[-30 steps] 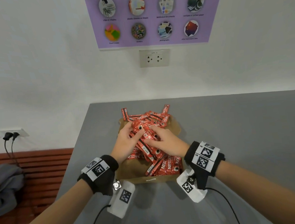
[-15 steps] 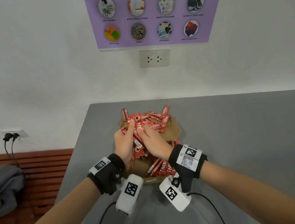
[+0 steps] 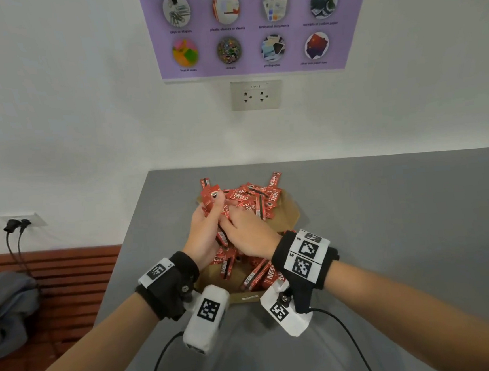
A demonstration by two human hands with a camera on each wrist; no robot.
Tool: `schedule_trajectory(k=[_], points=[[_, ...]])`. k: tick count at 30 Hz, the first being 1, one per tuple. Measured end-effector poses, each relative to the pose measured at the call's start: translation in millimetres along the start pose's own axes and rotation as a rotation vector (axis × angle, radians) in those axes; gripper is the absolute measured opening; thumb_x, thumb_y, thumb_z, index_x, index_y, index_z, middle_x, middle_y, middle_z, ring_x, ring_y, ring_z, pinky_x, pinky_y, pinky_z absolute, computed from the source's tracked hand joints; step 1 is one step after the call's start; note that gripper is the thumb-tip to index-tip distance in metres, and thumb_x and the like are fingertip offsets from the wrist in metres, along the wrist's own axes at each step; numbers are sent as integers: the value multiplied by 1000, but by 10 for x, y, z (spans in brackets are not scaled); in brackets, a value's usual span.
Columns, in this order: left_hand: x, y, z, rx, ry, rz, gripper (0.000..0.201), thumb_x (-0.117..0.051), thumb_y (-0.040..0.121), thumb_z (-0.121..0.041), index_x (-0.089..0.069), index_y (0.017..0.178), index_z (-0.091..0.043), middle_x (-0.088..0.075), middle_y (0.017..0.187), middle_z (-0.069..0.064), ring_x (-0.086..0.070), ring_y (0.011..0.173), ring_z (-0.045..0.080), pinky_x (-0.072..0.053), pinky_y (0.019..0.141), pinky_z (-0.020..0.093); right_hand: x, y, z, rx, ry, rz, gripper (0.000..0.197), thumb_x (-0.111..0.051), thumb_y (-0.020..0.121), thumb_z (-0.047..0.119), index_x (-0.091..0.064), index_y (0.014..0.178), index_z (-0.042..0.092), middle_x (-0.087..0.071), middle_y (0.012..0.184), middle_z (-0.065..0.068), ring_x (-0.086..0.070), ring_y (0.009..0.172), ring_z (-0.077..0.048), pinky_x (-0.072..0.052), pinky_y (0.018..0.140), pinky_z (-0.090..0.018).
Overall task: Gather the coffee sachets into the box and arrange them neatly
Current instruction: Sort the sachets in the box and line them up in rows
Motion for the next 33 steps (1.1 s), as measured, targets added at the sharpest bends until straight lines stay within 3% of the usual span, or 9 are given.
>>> schedule_trajectory(k=[3, 5, 6, 9, 12, 17, 26, 30, 33], points=[[98, 11, -64, -72, 5, -65, 14, -50, 94, -16, -54, 102, -5, -66, 97, 13, -64, 92, 25, -50, 86, 39, 147, -32, 77, 32, -3, 92, 38, -30, 100, 35, -52, 117, 7, -61, 84, -2, -57, 72, -17, -48, 68, -31], [220, 36, -157, -111, -33, -179, 2, -47, 96, -11, -47, 94, -12, -66, 81, 5, -66, 74, 19, -56, 72, 36, 339, 15, -26, 1, -5, -19, 34, -32, 101, 31, -56, 107, 9, -66, 82, -3, -62, 70, -20, -52, 70, -35], [276, 37, -212, -127, -18, -221, 8, -45, 97, -9, -43, 91, -14, -63, 71, 2, -63, 61, 14, -56, 61, 32, 436, 60, -121, -36, -19, -85, 30, -33, 100, 29, -57, 106, 10, -68, 83, -5, -63, 68, -21, -54, 70, -37], [405, 71, -276, -111, 225, -204, 12, -48, 95, -7, -44, 86, -15, -51, 63, 2, -48, 42, 9, -44, 42, 24, 576, 182, -458, -155, -97, -123, 18, -43, 96, 21, -59, 97, 12, -69, 85, -6, -65, 69, -21, -55, 74, -41], [409, 109, -191, -31, 505, -66, 8, -58, 90, -11, -51, 88, -10, -49, 58, 2, -42, 40, 9, -38, 39, 22, 474, 193, -579, -152, -218, 22, 8, -58, 89, 17, -64, 95, 17, -66, 100, -1, -61, 82, -14, -52, 82, -32], [318, 124, -63, 41, 498, -30, 15, -57, 92, -16, -49, 80, -11, -46, 57, 1, -39, 35, 6, -36, 35, 18, 50, 171, -480, -49, -395, 182, 38, -69, 81, 39, -62, 110, 15, -63, 108, 0, -58, 98, -16, -50, 82, -32], [296, 121, 23, 91, 534, 0, 11, -58, 91, -14, -52, 82, -11, -50, 57, 2, -43, 34, 5, -38, 36, 18, -122, 281, -439, -34, -466, 204, 31, -76, 72, 39, -58, 83, 17, -62, 89, 0, -59, 86, -20, -45, 66, -30], [323, 113, 1, 83, 525, -9, 6, -58, 91, -13, -55, 87, -9, -52, 57, 2, -43, 35, 6, -39, 37, 17, -209, 219, -268, 143, -457, 376, 22, -77, 74, 21, -66, 91, 12, -55, 80, 5, -53, 77, -14, -40, 65, -26], [345, 119, -6, 77, 512, -27, 8, -58, 90, -11, -54, 84, -10, -51, 59, 3, -42, 35, 6, -38, 36, 18, -294, 141, -150, 229, -526, 512, 29, -73, 77, 18, -67, 105, 12, -49, 69, 9, -46, 72, -11, -33, 55, -22]])
Point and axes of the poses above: each hand's wrist, its own y-axis towards the middle knuckle, its own x-axis out of the back of the hand, z = x × y, the point moved 5 cm from there along y, towards the middle knuckle
